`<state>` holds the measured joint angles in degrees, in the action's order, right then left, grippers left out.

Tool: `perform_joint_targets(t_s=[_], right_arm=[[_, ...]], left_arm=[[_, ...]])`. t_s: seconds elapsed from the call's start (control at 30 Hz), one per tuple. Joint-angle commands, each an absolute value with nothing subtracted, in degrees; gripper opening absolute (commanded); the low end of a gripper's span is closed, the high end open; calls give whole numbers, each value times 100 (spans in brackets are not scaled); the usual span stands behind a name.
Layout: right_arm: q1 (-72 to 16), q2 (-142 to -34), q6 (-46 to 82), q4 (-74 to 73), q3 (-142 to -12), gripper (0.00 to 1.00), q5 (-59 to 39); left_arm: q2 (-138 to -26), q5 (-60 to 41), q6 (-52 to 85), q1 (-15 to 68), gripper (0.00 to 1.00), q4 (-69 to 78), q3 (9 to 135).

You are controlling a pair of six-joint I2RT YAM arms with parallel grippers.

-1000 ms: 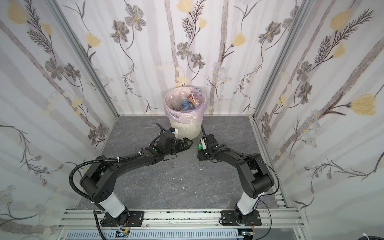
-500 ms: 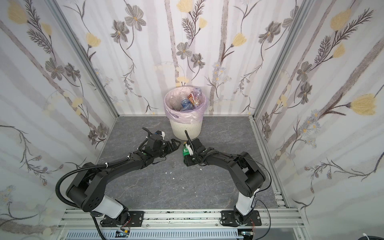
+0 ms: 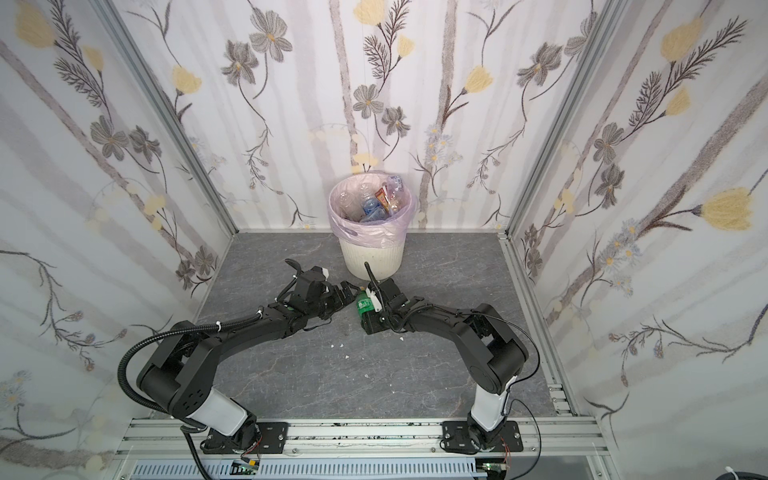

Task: Throw the plastic bottles in the bin
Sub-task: 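Bring the Sprite bottle to the left gripper and close the left gripper on its neck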

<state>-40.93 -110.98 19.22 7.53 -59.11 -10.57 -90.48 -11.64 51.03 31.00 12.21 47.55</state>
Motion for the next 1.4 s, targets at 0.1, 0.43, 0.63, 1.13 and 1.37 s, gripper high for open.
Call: perform_joint_targets(t_s=[0.1,0.43,0.63,1.13,1.37], right_arm=[[-4096,-11226,1986,484,-5957,73,-1102],[-4103,-11348,1994,407,-5952,62,-1175],[-4122,-11108,1991,441,-5889,58,-1169],[-4306,-10624,1995,528,-6034,57,-1342],[-4344,-10479,2007,377,-6098,57,-1499]], left_arm=[[-8999,-1200,5203,3068,100,1416,4729],[-8962,-1246,5261,2994,100,1416,4598],[-9060,-1381,5348,2980,99,1459,4597],[-9174,-1562,5558,2971,89,1670,4798],[-9252,-1625,5642,2979,82,1748,4842]])
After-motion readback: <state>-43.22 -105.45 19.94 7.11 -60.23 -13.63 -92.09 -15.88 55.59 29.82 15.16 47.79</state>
